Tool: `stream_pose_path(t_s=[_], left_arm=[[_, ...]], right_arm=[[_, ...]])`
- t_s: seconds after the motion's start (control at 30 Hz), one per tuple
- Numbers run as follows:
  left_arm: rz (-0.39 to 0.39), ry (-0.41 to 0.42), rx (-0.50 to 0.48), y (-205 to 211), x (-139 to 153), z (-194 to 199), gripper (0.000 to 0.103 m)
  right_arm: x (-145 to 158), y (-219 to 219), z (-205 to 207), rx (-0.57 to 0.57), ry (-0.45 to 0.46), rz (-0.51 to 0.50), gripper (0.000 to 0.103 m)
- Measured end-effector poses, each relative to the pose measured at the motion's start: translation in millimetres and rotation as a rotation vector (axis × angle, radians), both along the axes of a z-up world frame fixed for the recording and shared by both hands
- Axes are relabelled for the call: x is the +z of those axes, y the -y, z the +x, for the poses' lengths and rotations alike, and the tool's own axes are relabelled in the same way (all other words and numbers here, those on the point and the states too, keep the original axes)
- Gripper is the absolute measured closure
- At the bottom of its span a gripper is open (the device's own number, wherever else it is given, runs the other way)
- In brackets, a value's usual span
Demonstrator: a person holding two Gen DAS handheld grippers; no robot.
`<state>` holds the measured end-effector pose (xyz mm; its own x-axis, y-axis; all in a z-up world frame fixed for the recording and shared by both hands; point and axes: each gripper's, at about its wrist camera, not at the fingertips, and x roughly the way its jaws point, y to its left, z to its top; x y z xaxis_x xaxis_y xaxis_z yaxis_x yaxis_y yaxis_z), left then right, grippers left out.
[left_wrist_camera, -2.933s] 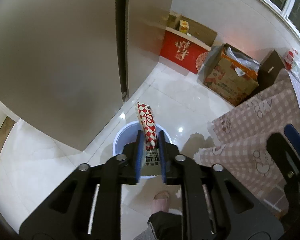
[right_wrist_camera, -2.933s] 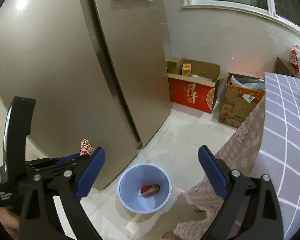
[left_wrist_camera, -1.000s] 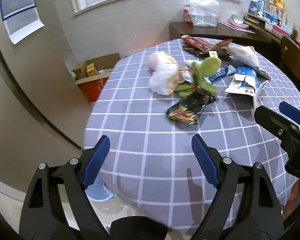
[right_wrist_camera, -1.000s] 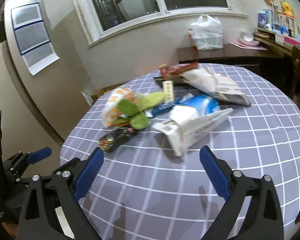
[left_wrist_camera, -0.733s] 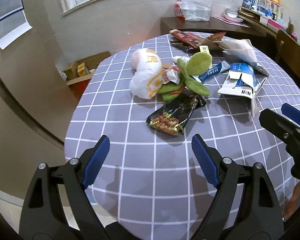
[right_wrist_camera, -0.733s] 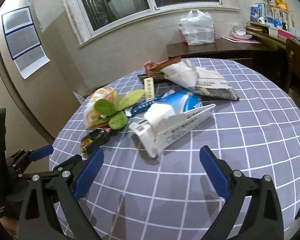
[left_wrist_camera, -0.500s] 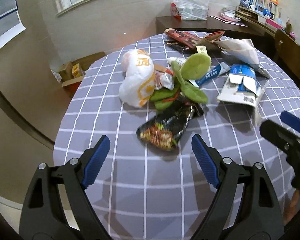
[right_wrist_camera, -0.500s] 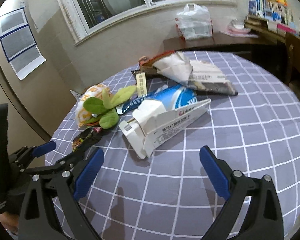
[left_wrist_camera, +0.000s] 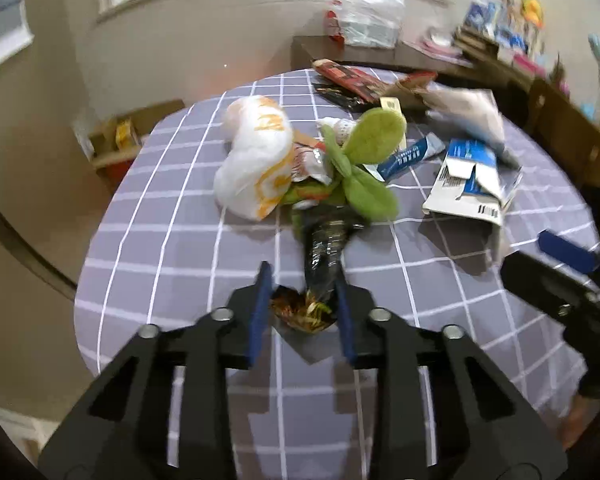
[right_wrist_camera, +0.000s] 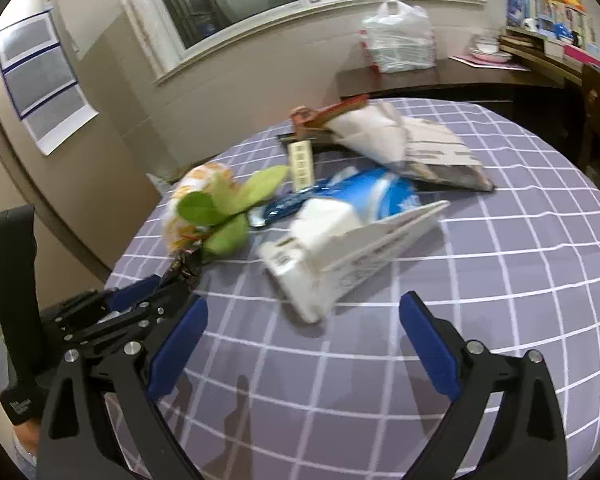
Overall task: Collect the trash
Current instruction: 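Grasp the dark snack wrapper with the left gripper while the right gripper grasps the white bag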
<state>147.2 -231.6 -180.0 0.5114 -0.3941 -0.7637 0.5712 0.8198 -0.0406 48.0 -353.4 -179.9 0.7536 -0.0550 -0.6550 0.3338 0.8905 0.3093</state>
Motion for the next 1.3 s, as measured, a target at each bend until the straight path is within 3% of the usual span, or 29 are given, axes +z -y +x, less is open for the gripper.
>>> stream_pose_path(t_s=[0.03,0.13,0.3,0.7,0.83,0.87,0.93,1.0,1.3], left_arm=[[-0.015,-0.003,0.01,-6,1,-1,0.088],[-0.093,-0.019,0.047,-34,11,-4,0.089],[-0.135,0.028,0.145,-68,25,2,0.089],[-0.121,0.075,0.32,-107,35,74,0.089],[-0.125,0.063,0.331,-110,32,95,0.089],[-0.125,0.056,0.33,-111,30,98,0.089],[-0.126,0.047,0.329,-112,27,101,0.089],[-0.124,0.041,0.322,-113,24,101,0.089],[-0.161,0.037,0.341,-146,34,78,0.089]], right_arm=[[2,-4,1,0.008,0.003,-0.002,0.008],[9,-19,7,0.048,0.02,-0.003,0.008],[16,-43,29,0.102,0.027,-0.024,0.008],[39,-77,136,0.176,0.039,-0.141,0.008],[26,-72,185,0.152,-0.044,-0.183,0.009],[21,-71,192,0.148,-0.07,-0.188,0.013],[8,-67,204,0.163,-0.128,-0.159,0.052],[-1,-68,207,0.178,-0.155,-0.161,0.065],[44,-116,164,0.271,-0.005,-0.185,0.069]])
